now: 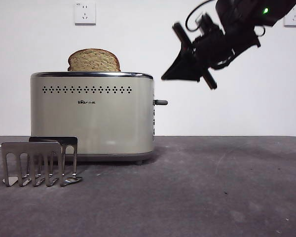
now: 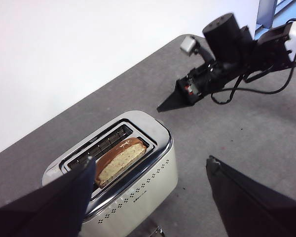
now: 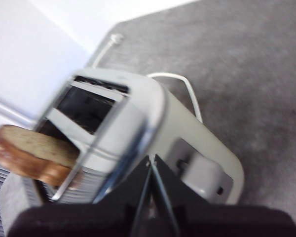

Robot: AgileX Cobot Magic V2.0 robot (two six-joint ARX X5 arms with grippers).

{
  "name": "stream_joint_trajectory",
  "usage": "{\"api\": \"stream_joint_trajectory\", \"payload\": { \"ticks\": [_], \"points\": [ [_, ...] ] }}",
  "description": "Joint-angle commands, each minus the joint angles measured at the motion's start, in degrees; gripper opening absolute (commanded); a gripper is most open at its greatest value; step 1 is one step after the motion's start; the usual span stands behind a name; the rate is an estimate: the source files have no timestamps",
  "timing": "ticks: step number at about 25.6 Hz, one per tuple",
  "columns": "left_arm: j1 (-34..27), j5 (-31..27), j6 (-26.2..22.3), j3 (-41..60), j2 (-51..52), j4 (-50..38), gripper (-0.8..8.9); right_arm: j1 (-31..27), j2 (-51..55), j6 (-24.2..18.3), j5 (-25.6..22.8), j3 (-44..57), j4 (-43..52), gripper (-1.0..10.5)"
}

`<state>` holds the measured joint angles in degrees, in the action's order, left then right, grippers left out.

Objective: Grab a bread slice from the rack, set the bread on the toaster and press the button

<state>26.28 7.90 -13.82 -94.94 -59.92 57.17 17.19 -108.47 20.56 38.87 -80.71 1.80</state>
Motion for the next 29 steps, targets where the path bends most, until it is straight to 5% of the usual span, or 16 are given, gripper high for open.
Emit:
{"api": "stream_joint_trajectory", "payload": {
  "ticks": [1, 29],
  "points": [
    [0.00, 0.07, 0.59, -0.04, 0.09, -0.11, 3.77, 0.20, -1.92, -0.33, -0.28, 0.04, 0.33, -0.1],
    [0.00, 0.11, 0.79, -0.04, 0.09, 0.07, 3.77, 0.22, -9.35, -3.72, -3.02, 0.04, 0.42, -0.1]
  ]
}}
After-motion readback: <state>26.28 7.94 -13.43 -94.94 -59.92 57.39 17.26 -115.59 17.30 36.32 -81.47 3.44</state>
